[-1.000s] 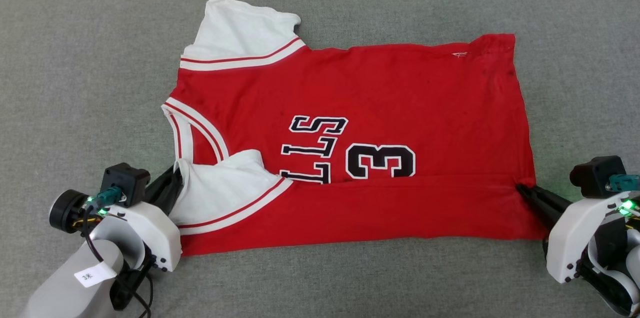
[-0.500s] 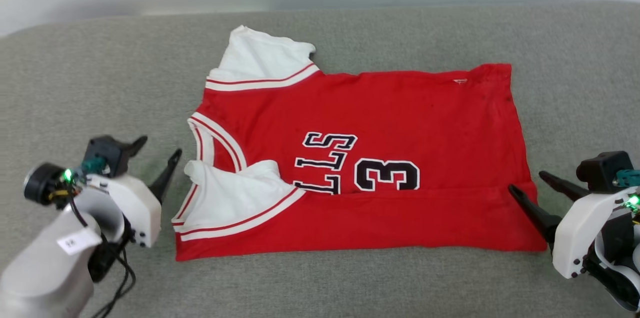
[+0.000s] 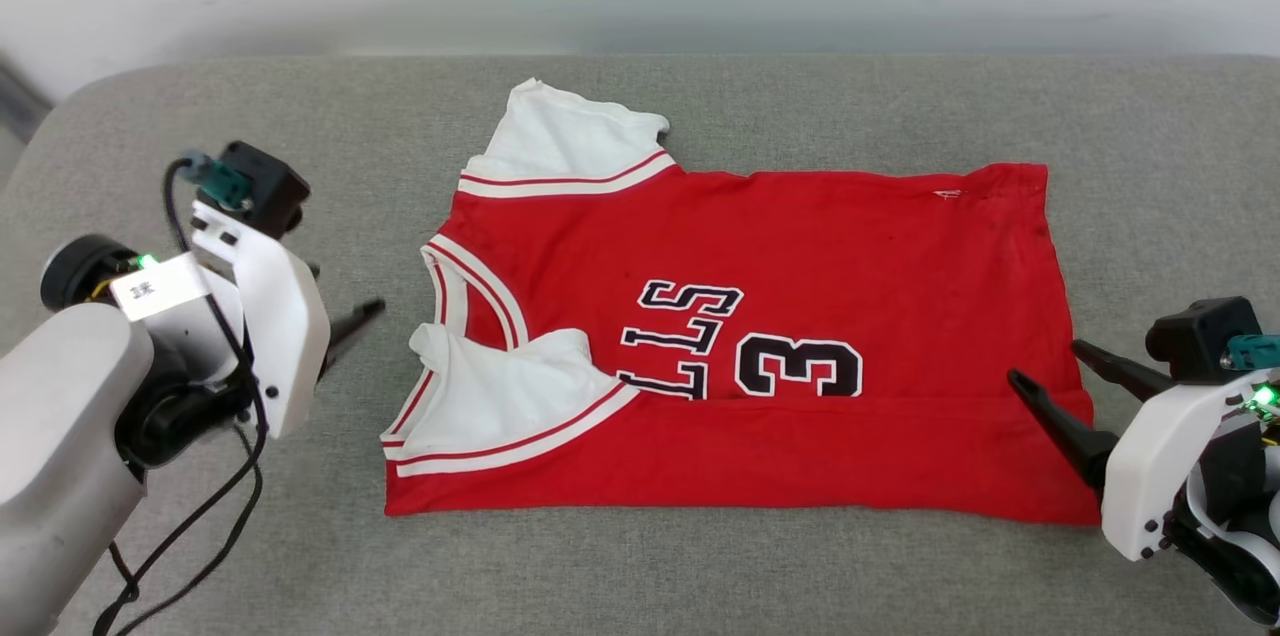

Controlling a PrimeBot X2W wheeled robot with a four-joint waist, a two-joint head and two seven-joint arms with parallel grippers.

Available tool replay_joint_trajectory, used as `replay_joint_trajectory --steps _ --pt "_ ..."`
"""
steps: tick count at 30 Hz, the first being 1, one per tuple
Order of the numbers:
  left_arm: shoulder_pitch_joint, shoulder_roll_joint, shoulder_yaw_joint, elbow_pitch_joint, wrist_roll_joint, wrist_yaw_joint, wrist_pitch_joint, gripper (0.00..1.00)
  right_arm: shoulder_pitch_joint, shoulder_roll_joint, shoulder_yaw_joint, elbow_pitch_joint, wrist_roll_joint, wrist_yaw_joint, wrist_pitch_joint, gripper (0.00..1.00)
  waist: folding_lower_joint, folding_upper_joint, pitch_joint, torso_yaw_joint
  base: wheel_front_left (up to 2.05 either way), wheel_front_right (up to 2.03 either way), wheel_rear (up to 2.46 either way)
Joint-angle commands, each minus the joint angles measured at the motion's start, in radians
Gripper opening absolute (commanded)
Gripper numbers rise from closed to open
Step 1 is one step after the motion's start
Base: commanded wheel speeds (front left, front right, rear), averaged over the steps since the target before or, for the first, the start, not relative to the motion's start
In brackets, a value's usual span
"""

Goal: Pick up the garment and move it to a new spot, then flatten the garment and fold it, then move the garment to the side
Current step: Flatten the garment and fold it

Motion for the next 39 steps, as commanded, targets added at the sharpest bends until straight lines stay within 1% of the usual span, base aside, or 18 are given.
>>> replay_joint_trajectory --steps 1,4,5,8,11,13,18,24,25,26,27,30,33,36,39 --pt "-0.009 0.017 -0.017 -0.020 -0.043 -0.004 0.093 1.00 0.011 0.009 -0.002 -0.012 -0.005 -0.001 0.007 1.00 0.0000 0.0000 0.004 -0.006 0.00 0.00 0.00" --pt "-0.018 0.033 -0.040 -0.051 -0.095 -0.008 0.211 1.00 0.009 0.017 -0.001 -0.022 -0.009 -0.001 0.022 1.00 0.0000 0.0000 0.013 -0.016 0.00 0.00 0.00" --pt "-0.018 0.033 -0.040 -0.051 -0.095 -0.008 0.211 1.00 0.009 0.017 -0.001 -0.022 -0.009 -0.001 0.022 1.00 0.0000 0.0000 0.013 -0.016 0.00 0.00 0.00" --pt "-0.003 0.043 -0.067 -0.062 -0.121 -0.009 0.293 1.00 0.004 0.024 0.002 -0.029 -0.011 -0.001 0.032 1.00 0.0000 0.0000 0.023 -0.029 0.00 0.00 0.00" --pt "0.025 0.041 -0.099 -0.057 -0.124 -0.009 0.339 1.00 -0.007 0.030 0.005 -0.034 -0.011 -0.001 0.042 1.00 0.0000 0.0000 0.037 -0.044 0.00 0.00 0.00" --pt "0.044 0.041 -0.121 -0.044 -0.113 -0.009 0.352 1.00 -0.019 0.035 0.007 -0.037 -0.012 -0.001 0.047 1.00 0.0000 0.0000 0.047 -0.056 0.00 0.00 0.00" --pt "0.090 0.021 -0.147 0.011 -0.108 -0.005 0.327 1.00 -0.043 0.051 0.015 -0.031 -0.014 -0.001 0.053 1.00 0.0000 0.0000 0.077 -0.081 0.00 0.00 0.00" --pt "0.133 -0.023 -0.172 0.086 -0.120 -0.005 0.292 1.00 -0.072 0.054 0.031 -0.016 -0.007 -0.001 0.047 1.00 0.0000 0.0000 0.092 -0.093 0.00 0.00 0.00" --pt "0.136 -0.027 -0.176 0.090 -0.121 -0.007 0.288 0.81 -0.080 0.049 0.033 -0.016 -0.006 -0.001 0.048 1.00 0.0000 0.0000 0.091 -0.094 0.00 0.00 0.00" --pt "0.135 -0.031 -0.177 0.092 -0.122 -0.009 0.277 0.25 -0.087 0.044 0.034 -0.015 -0.005 -0.001 0.048 1.00 0.0000 0.0000 0.088 -0.093 0.00 0.00 0.00" --pt "0.135 -0.034 -0.178 0.094 -0.121 -0.011 0.266 0.00 -0.093 0.037 0.038 -0.013 -0.004 -0.001 0.051 1.00 0.0000 0.0000 0.084 -0.092 0.00 0.00 0.00" --pt "0.124 -0.028 -0.179 0.093 -0.118 -0.015 0.237 0.00 -0.125 0.006 0.055 -0.020 0.004 -0.001 0.072 1.00 0.0000 0.0000 0.065 -0.088 0.00 0.00 0.00" --pt "0.109 -0.015 -0.177 0.081 -0.121 -0.017 0.210 0.00 -0.168 -0.046 0.083 -0.043 0.016 -0.001 0.133 1.00 0.0000 0.0000 0.042 -0.082 0.00 0.00 0.00" --pt "0.092 0.007 -0.180 0.058 -0.110 -0.017 0.188 0.00 -0.216 -0.105 0.124 -0.078 0.050 -0.001 0.237 1.00 0.0000 0.0000 0.023 -0.076 0.00 0.00 0.00" --pt "0.083 0.023 -0.189 0.023 -0.115 -0.018 0.177 0.00 -0.253 -0.160 0.176 -0.107 0.106 -0.001 0.382 1.00 0.0000 0.0000 0.013 -0.072 0.00 0.00 0.00"
